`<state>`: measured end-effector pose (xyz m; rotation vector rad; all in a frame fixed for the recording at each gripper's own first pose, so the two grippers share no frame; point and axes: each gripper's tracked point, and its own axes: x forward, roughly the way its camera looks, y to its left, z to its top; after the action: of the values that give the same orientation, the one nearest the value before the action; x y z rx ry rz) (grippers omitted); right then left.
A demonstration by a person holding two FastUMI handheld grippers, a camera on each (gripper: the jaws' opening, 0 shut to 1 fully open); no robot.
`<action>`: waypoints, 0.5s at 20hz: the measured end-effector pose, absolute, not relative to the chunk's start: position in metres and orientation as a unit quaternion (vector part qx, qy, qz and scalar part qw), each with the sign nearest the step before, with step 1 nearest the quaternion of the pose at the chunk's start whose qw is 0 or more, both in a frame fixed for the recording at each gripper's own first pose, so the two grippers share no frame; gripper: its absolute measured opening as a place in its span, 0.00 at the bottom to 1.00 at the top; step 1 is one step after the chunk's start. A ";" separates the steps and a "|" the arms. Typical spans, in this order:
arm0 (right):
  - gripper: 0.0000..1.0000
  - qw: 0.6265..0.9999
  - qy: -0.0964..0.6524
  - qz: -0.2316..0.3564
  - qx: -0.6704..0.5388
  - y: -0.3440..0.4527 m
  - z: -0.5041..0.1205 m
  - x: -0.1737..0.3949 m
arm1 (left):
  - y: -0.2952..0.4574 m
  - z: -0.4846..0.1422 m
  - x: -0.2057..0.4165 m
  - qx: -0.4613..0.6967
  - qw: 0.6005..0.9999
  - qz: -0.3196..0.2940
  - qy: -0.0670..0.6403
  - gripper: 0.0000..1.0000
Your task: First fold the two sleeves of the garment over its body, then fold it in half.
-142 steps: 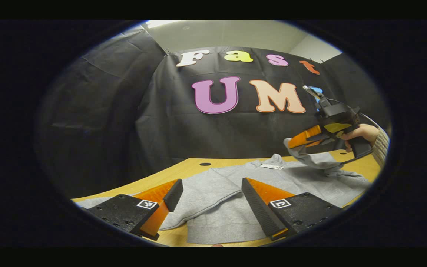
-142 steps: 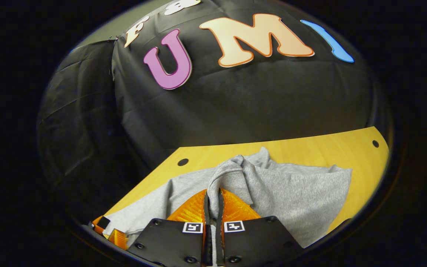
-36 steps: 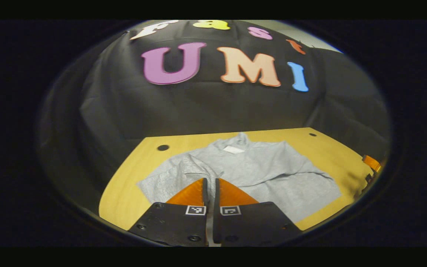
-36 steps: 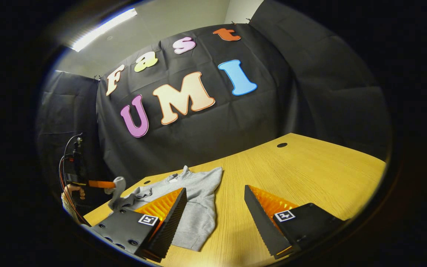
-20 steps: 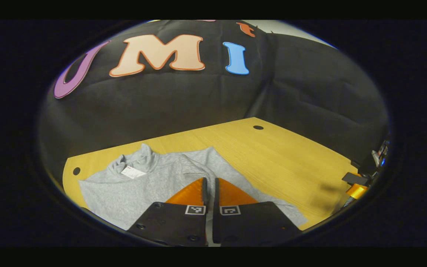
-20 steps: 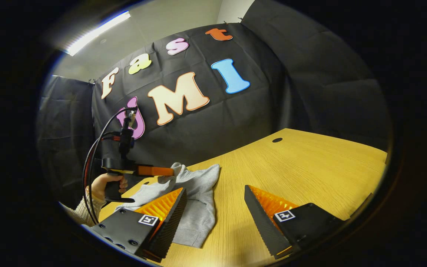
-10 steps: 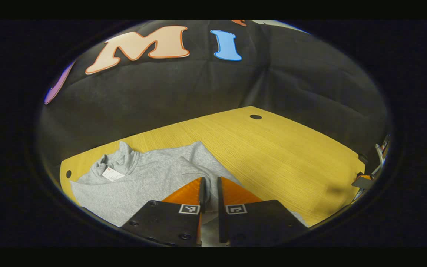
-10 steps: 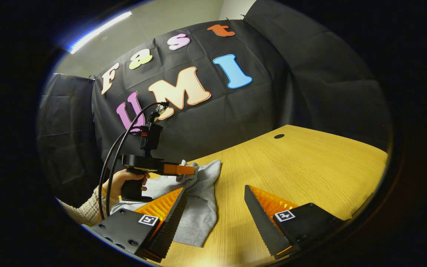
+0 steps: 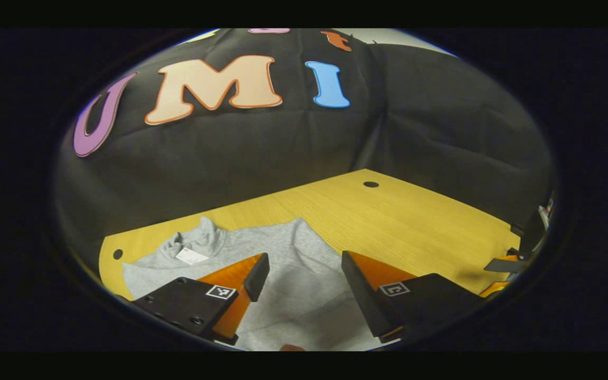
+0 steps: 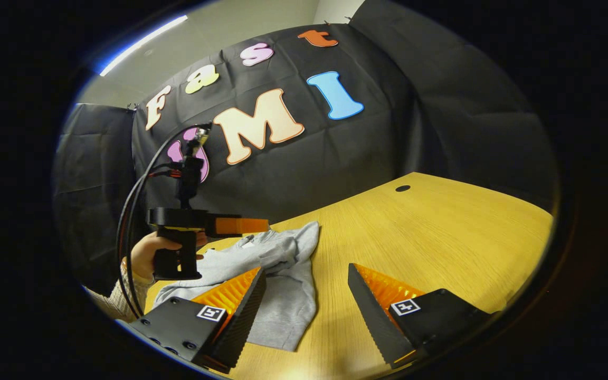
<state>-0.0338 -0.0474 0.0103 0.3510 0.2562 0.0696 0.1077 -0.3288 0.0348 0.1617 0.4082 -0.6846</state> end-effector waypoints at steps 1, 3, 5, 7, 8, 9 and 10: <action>0.97 0.976 0.129 0.039 0.173 -0.043 0.011 -0.035 | -0.316 0.041 0.102 0.077 0.921 -0.329 0.194 0.83; 0.97 0.976 0.134 0.050 0.165 -0.032 0.012 -0.035 | -0.286 0.051 0.093 0.073 0.928 -0.316 0.184 0.83; 0.97 0.977 0.143 0.059 0.147 -0.023 0.009 -0.037 | -0.254 0.056 0.085 0.064 0.936 -0.294 0.180 0.83; 0.97 0.976 0.153 0.073 0.138 -0.009 0.004 -0.040 | -0.224 0.058 0.070 0.053 0.942 -0.277 0.181 0.83; 0.97 0.974 0.161 0.081 0.137 -0.002 0.001 -0.041 | -0.207 0.058 0.063 0.050 0.945 -0.266 0.181 0.83; 0.97 0.972 0.168 0.089 0.137 0.006 -0.003 -0.042 | -0.190 0.056 0.055 0.050 0.948 -0.256 0.182 0.83; 0.97 0.971 0.171 0.096 0.139 0.012 -0.004 -0.043 | -0.175 0.053 0.046 0.049 0.950 -0.246 0.186 0.83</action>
<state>-0.0433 0.0120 -0.0041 0.2811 0.3464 0.1942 0.0459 -0.1746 0.0529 0.1000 0.3783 -0.5007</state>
